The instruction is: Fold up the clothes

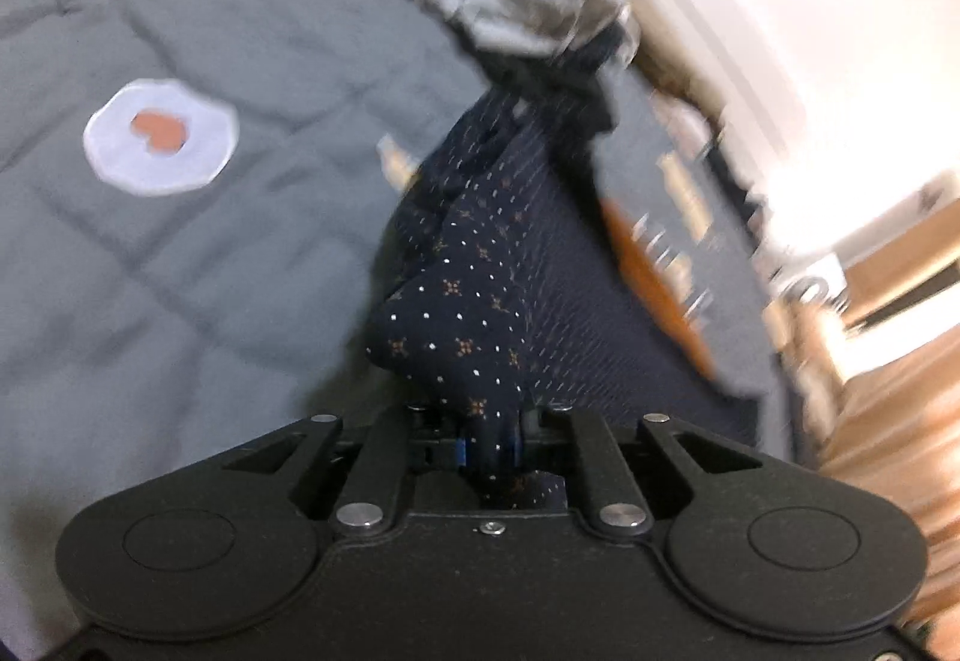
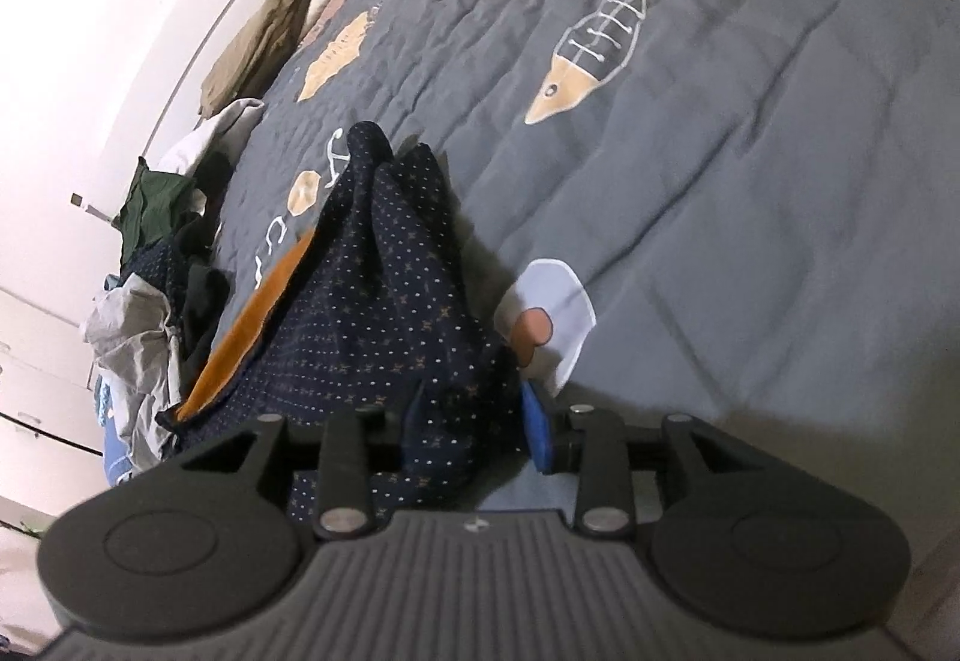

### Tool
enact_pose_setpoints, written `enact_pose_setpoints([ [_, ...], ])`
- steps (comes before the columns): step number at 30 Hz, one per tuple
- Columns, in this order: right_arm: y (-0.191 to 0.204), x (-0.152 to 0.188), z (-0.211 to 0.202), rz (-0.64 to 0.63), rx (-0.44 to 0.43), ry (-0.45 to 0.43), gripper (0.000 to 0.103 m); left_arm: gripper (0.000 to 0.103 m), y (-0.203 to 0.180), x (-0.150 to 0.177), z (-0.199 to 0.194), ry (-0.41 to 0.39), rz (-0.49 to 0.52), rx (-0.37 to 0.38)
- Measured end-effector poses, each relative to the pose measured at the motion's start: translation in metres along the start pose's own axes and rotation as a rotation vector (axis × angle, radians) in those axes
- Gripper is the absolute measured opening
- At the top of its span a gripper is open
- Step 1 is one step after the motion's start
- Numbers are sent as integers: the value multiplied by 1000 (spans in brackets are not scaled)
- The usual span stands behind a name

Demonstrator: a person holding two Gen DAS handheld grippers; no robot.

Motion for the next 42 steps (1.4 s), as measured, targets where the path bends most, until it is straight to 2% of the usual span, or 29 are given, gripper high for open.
enact_pose_setpoints([
  [2,7,-3,-3,-39,3,-15,34,16,3,4,-5,21,38,-31],
  [5,22,-8,-7,-158,7,-44,34,27,3,8,-21,13,193,-97],
  [8,41,-11,-11,-287,-17,-58,34,27,-2,3,-37,-30,309,-128],
  [12,58,-10,-11,-344,-56,-73,34,29,-27,-12,-55,-133,448,-98],
  [13,64,-8,-10,-357,-72,-69,34,30,-35,-14,-57,-147,470,-71],
  [15,74,-5,-7,-384,-105,-60,34,38,-50,-15,-58,-157,510,-15],
  [18,88,0,-3,-423,-141,-53,34,38,-72,-9,-51,-148,619,12],
  [23,95,4,4,-397,-158,-30,34,38,-102,-2,-25,-123,776,54],
  [30,103,6,11,-414,-186,-20,34,38,-153,5,39,-80,1035,128],
  [34,114,7,13,-448,-252,0,34,38,-168,7,80,-64,1165,128],
  [40,125,3,11,-434,-371,2,34,38,-177,12,135,-31,1327,122],
  [42,125,2,11,-435,-379,-2,34,38,-179,17,148,-21,1380,124],
])
Point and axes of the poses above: each gripper's, at about its wrist camera, not at the fingertips, and z roughly the way its jaws point, y to its left, x to its underside, the point moved 7 cm from there along z, roughly the way its jaws point, and after that the axes turned 11 degrees about -y, right-handed, at the moved point
